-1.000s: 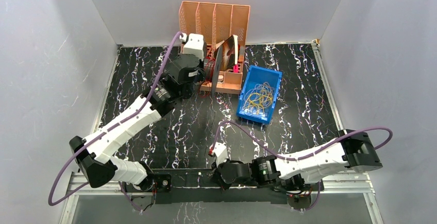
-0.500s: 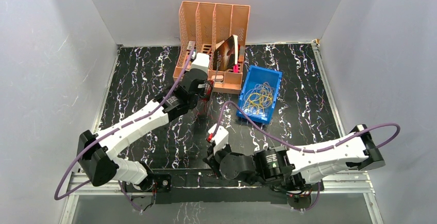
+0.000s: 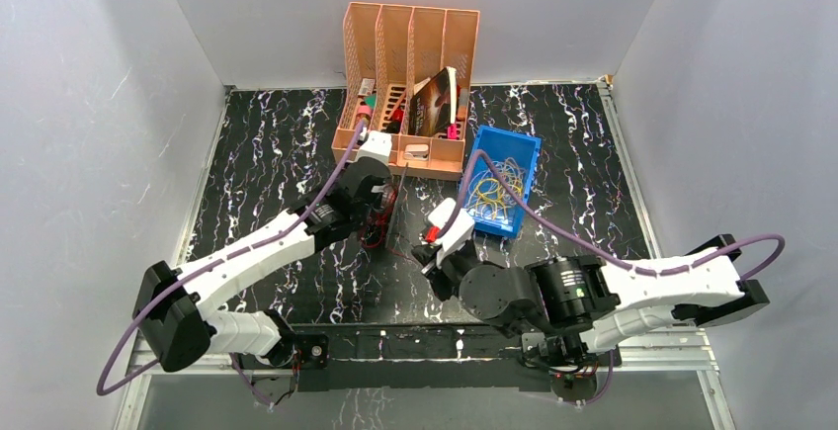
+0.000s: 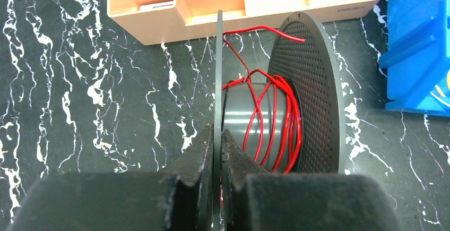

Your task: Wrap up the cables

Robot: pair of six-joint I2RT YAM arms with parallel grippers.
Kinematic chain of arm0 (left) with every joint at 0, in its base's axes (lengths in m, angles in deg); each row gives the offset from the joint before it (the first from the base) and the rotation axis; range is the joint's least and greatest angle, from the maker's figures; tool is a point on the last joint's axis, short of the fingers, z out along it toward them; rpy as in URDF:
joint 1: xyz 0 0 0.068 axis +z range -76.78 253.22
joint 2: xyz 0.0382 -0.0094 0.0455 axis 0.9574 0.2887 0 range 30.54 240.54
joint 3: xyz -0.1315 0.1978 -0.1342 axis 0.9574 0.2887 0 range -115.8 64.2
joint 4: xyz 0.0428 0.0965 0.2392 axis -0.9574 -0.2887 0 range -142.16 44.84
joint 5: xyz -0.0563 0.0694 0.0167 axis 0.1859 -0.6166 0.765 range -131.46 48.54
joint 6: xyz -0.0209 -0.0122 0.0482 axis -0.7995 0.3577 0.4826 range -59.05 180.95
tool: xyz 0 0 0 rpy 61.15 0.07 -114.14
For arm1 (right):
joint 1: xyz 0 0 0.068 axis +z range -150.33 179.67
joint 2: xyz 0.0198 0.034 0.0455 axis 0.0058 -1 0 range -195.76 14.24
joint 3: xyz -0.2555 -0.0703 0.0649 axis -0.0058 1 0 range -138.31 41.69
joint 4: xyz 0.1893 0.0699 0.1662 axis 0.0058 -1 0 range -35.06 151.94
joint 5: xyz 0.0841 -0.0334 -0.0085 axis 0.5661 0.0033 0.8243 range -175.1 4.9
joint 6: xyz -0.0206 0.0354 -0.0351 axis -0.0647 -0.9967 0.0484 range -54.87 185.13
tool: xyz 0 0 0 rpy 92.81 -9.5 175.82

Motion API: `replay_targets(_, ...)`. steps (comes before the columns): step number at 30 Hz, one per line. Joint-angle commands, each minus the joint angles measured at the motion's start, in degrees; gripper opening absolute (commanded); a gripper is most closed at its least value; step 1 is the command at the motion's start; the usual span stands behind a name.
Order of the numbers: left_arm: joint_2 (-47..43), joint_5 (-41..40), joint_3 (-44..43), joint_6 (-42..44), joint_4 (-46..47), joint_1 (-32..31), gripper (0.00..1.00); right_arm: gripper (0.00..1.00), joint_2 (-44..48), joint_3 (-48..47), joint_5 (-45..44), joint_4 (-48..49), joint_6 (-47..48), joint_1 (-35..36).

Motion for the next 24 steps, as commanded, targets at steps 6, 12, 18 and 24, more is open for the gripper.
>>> replay_targets(6,-6.7,5.7,5.0,-2.2,-0.5,-0.7,0.00,0.00,3.2,-2.8,3.1,5.8,14.1,-13.0)
replay_targets(12,-11.4,18.7,5.3,1.1,-8.3,-1.6,0.00,0.00,-2.9,-5.5,16.0,9.8,18.0,-38.8)
replay_targets(18,-19.3,25.2,8.4,3.6,-11.0,-2.5,0.00,0.00,-4.9,1.8,28.2,9.7,9.6,-57.7)
replay_targets(24,-22.4,30.2,6.5,2.6,-12.2,-2.5,0.00,0.00,-4.1,8.8,33.6,9.8,5.5,-62.8)
